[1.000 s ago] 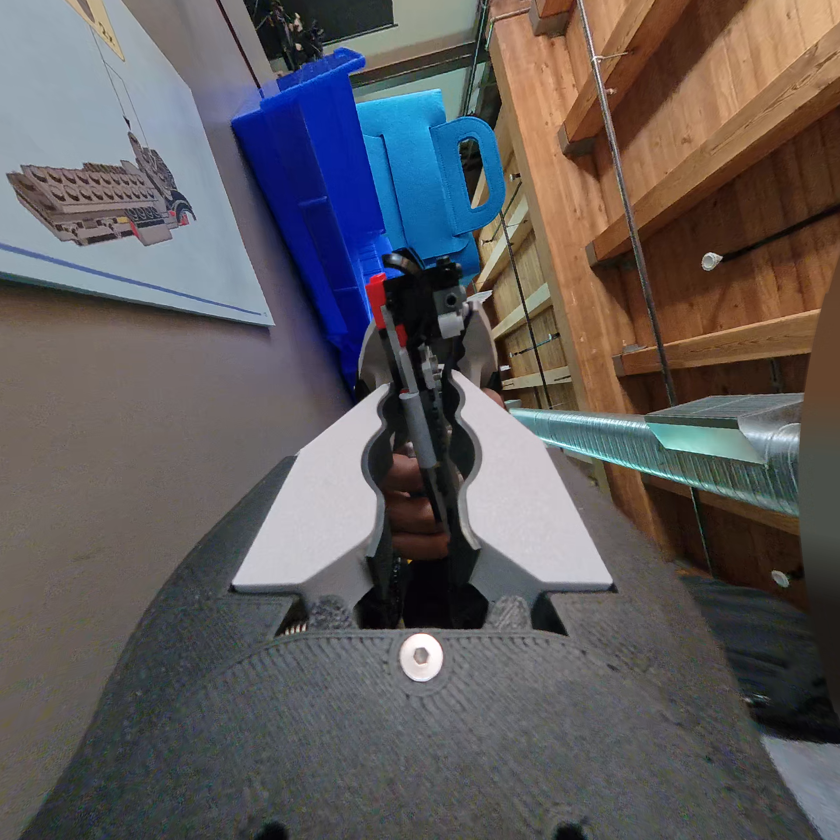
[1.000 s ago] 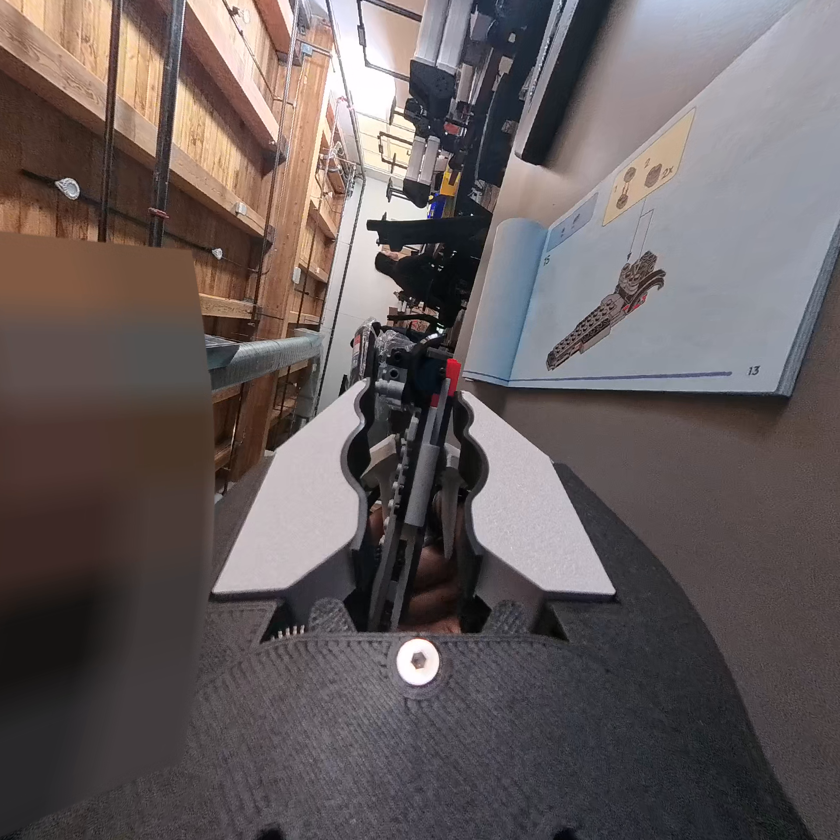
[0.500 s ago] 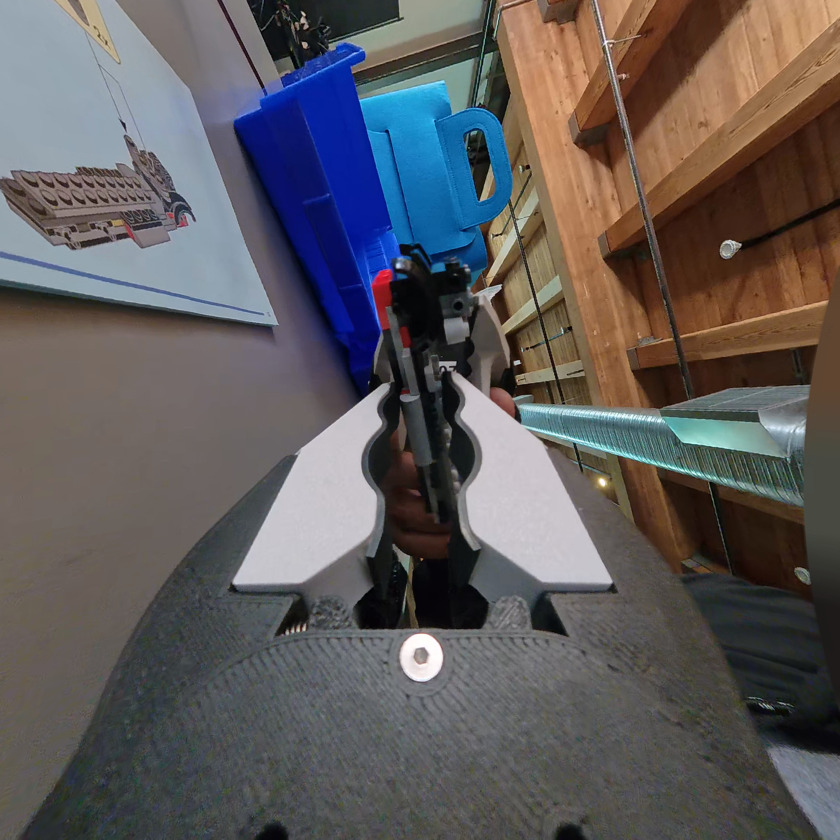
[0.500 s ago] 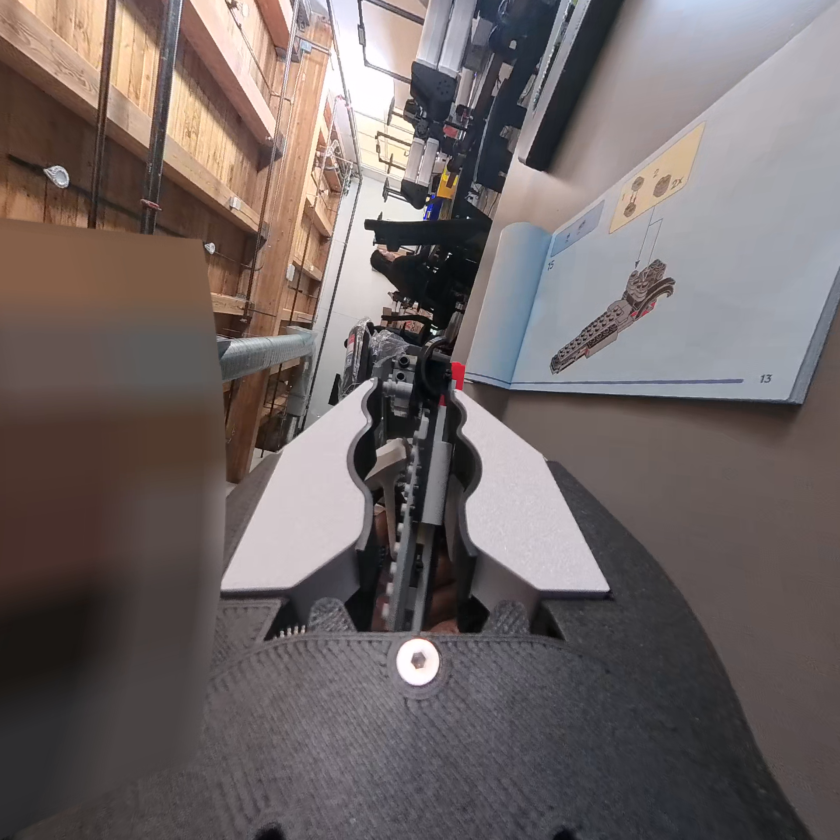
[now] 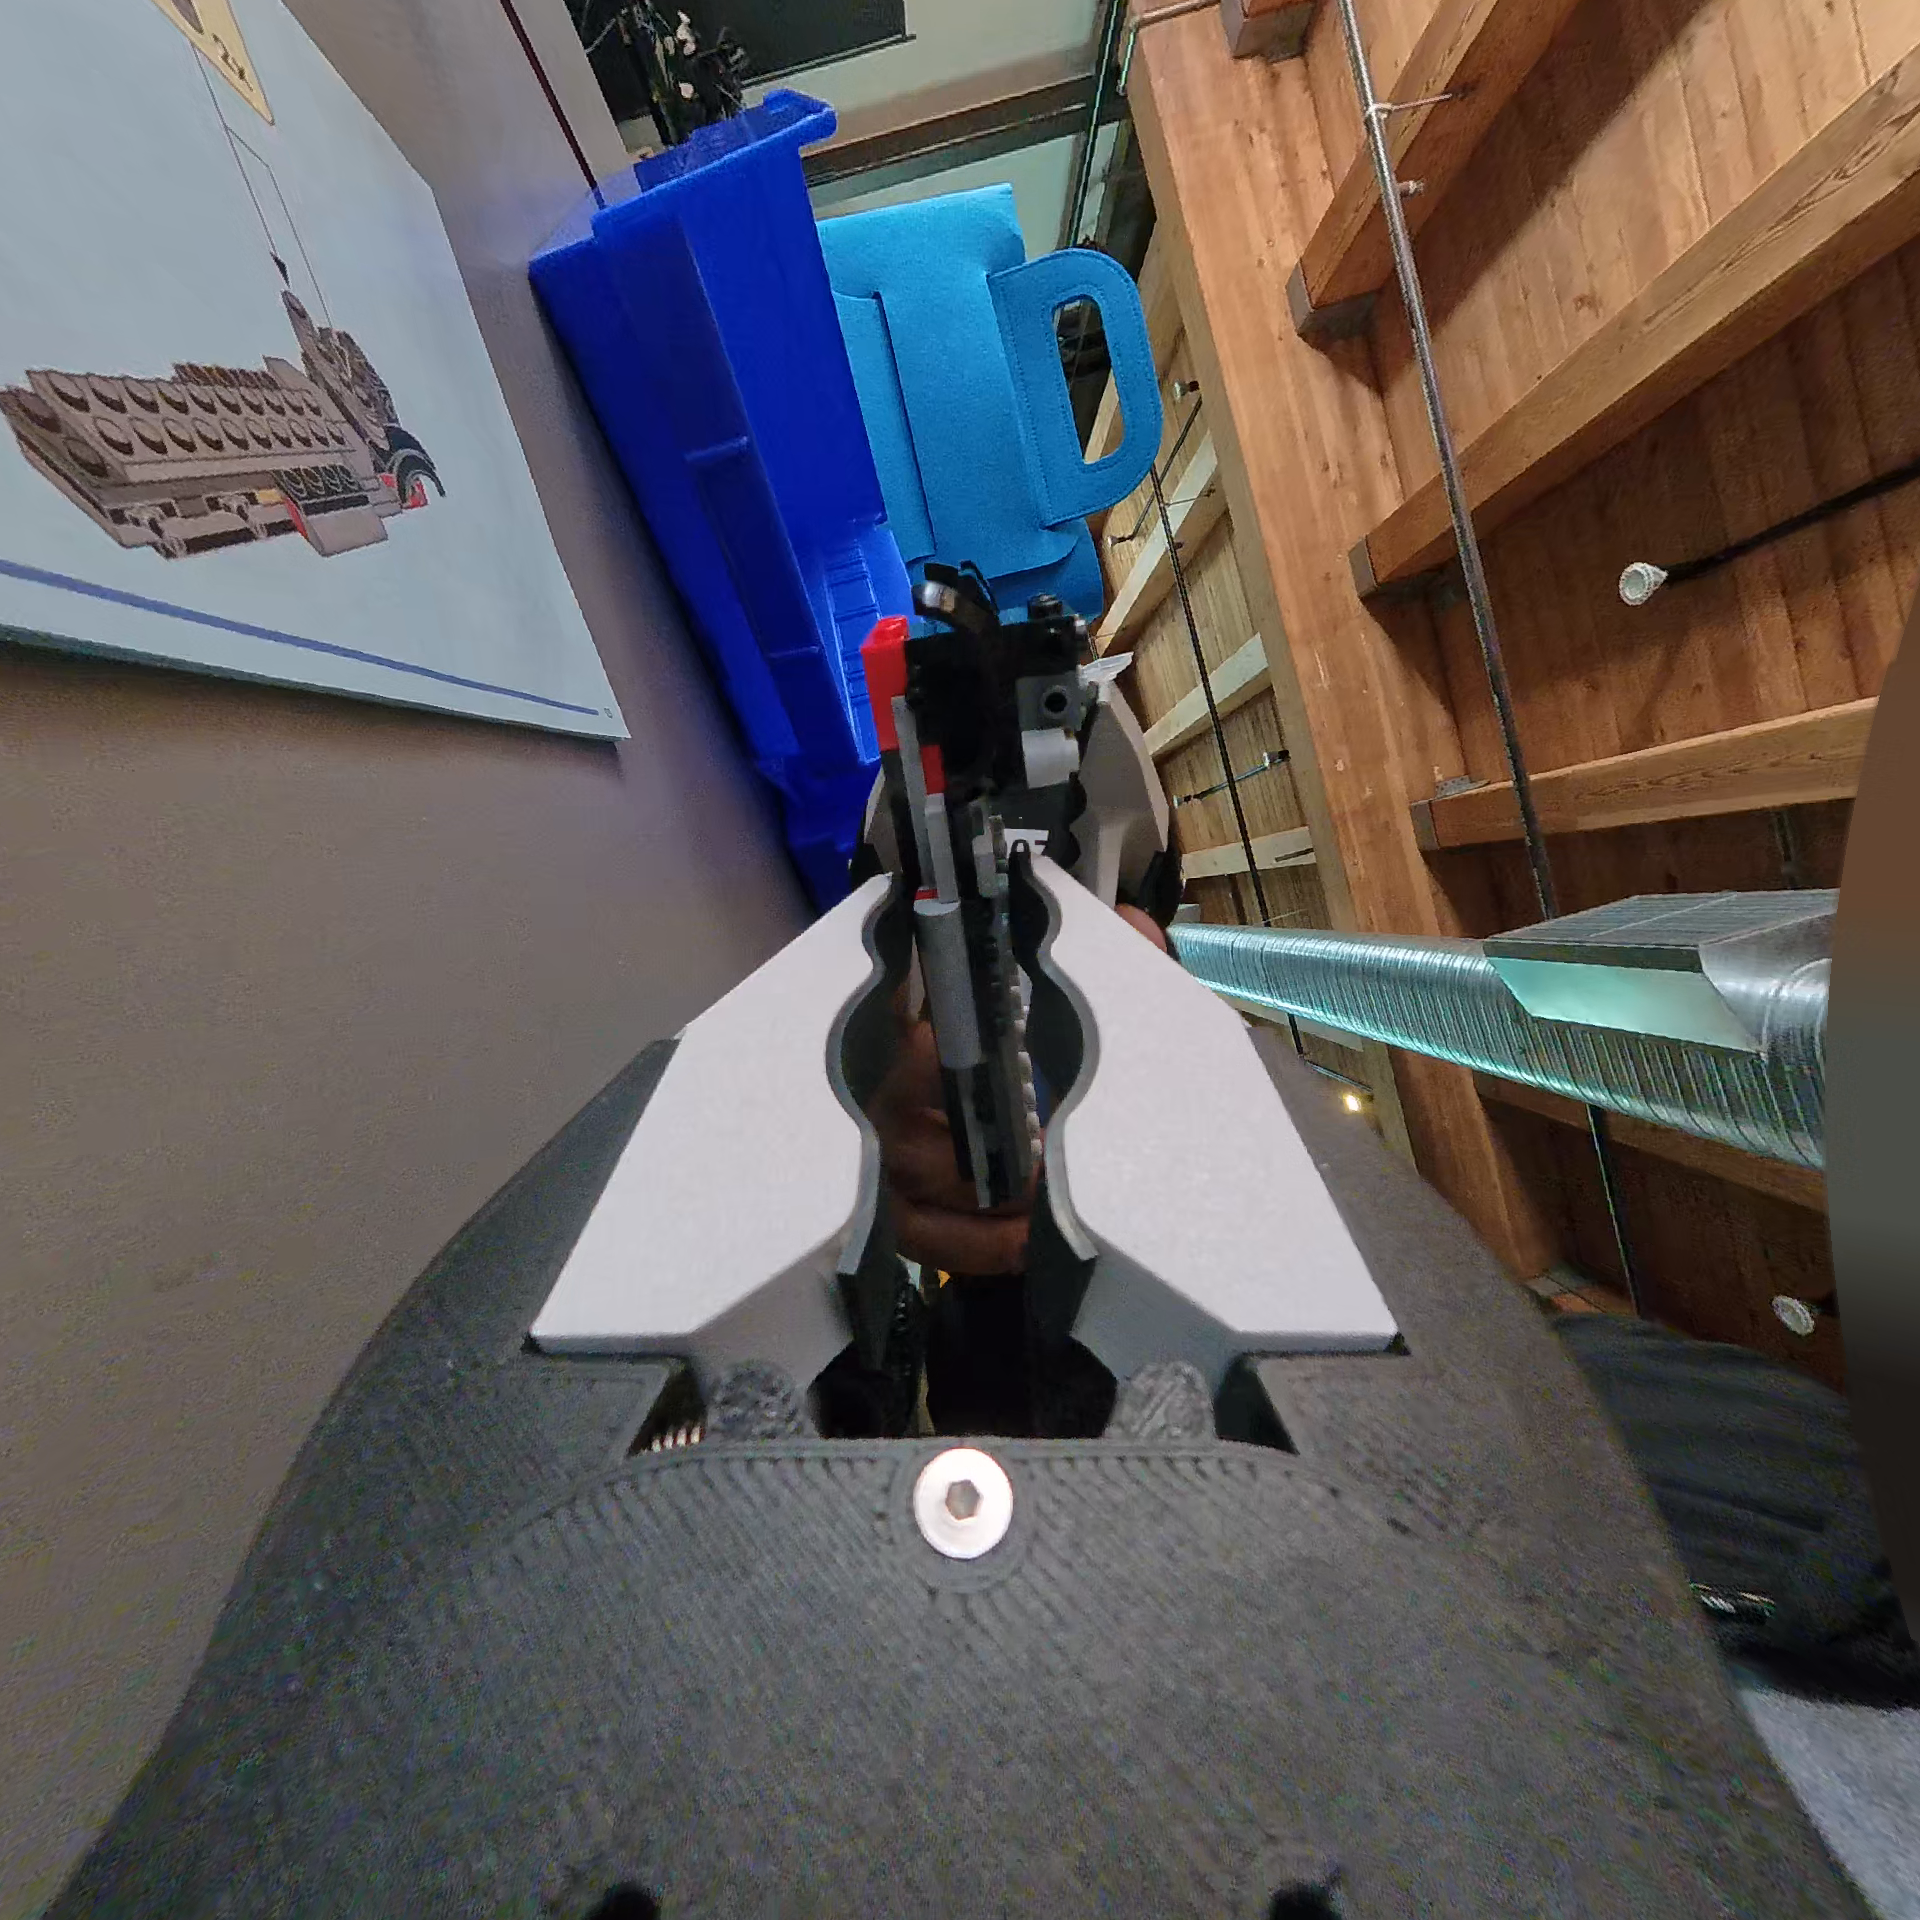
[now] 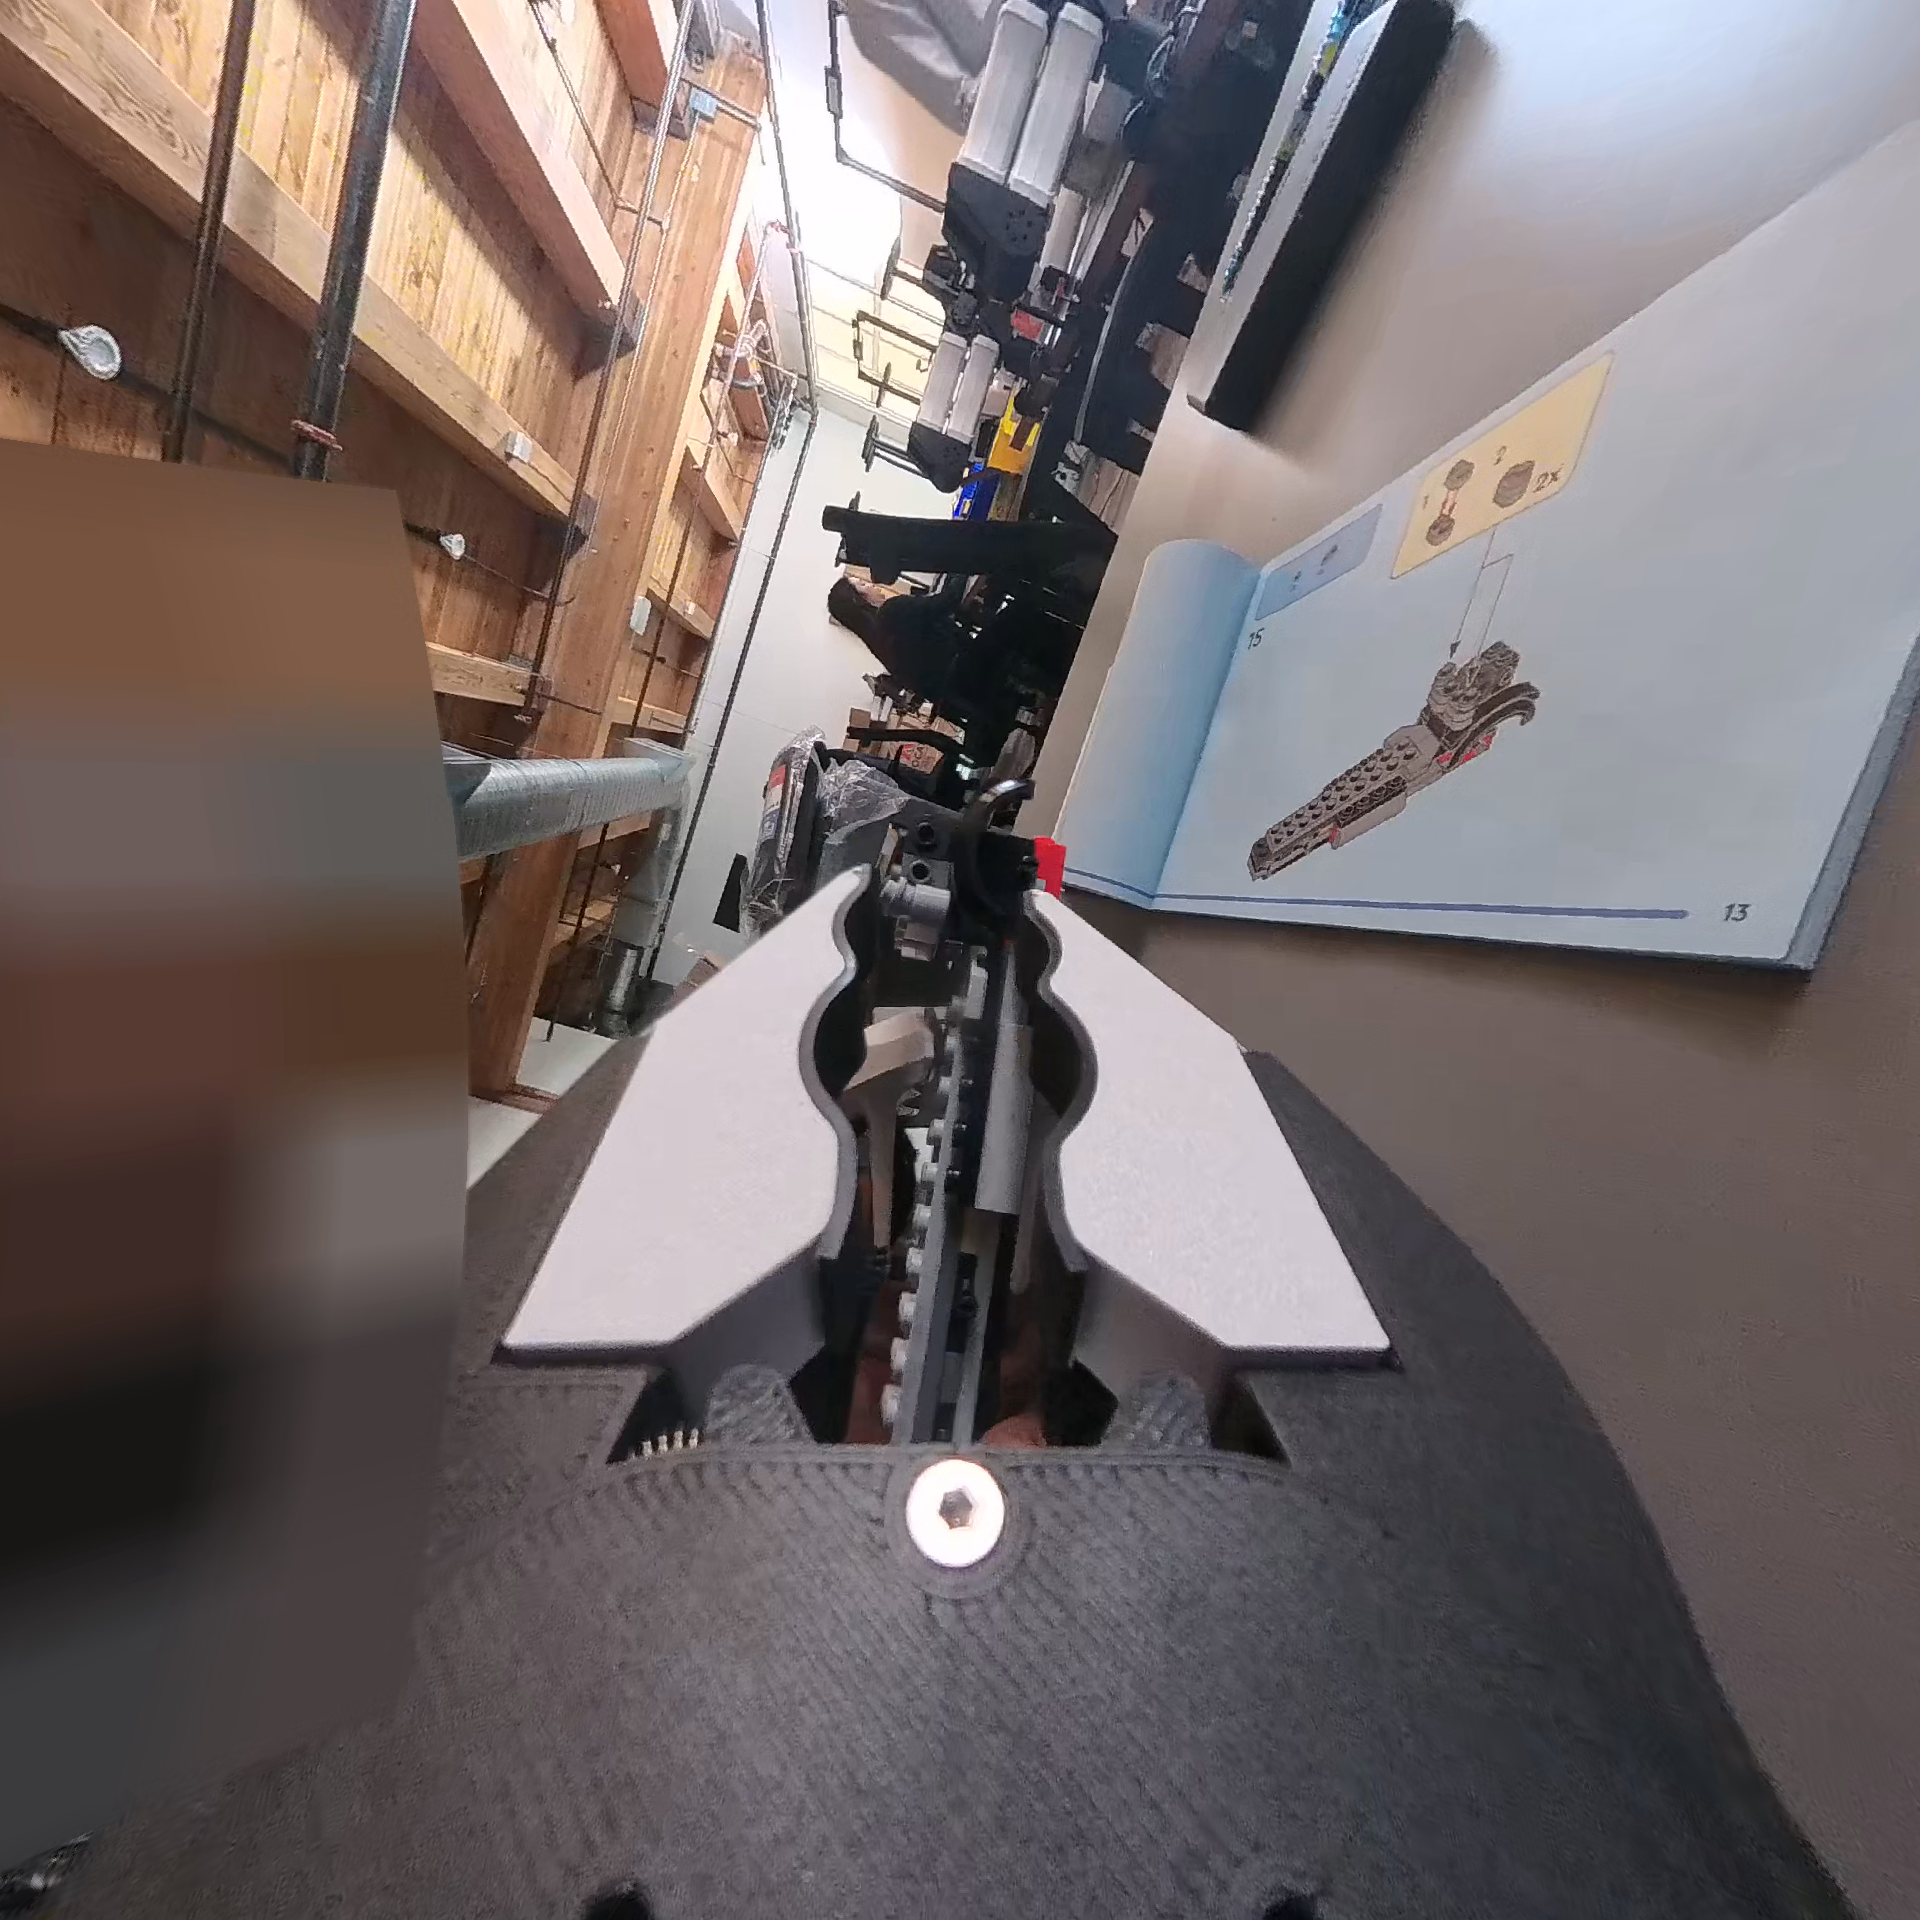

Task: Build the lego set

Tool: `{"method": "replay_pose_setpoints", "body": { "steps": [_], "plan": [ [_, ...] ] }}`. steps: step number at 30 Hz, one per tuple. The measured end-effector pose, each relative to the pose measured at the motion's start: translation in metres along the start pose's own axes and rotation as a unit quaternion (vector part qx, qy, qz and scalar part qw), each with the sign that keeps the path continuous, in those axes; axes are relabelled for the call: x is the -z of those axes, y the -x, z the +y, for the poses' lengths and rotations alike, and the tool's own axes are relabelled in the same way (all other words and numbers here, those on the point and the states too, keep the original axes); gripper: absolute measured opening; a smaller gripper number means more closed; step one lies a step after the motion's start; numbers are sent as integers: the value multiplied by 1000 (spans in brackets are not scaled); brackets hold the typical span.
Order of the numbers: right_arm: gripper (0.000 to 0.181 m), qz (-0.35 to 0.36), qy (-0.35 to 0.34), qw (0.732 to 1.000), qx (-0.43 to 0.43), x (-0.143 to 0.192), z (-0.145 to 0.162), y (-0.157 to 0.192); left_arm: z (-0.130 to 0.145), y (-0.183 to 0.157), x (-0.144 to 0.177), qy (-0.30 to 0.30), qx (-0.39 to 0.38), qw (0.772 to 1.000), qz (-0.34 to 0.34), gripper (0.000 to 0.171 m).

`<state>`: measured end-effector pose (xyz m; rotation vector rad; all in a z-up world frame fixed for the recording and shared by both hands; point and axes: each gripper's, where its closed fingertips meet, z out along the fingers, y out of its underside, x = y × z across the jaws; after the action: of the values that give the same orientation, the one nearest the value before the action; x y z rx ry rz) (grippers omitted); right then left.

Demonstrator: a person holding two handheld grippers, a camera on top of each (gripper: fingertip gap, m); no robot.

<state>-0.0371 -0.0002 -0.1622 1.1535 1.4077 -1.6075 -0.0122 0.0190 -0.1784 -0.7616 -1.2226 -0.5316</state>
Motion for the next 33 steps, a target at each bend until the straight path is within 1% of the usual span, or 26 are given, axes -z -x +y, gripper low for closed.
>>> {"method": "replay_pose_setpoints", "body": {
  "steps": [5,17,33],
  "plan": [
    [26,-7,-4,1000,2,-1,1,1,0,-1,1,0,5,1000,6,19],
    [25,0,-7,1000,12,1,1,1,1,-2,0,3,1,1000,6,19],
    [24,19,-6,998,53,0,3,-3,1,0,0,5,6,1000,3,19]
  ]
}}
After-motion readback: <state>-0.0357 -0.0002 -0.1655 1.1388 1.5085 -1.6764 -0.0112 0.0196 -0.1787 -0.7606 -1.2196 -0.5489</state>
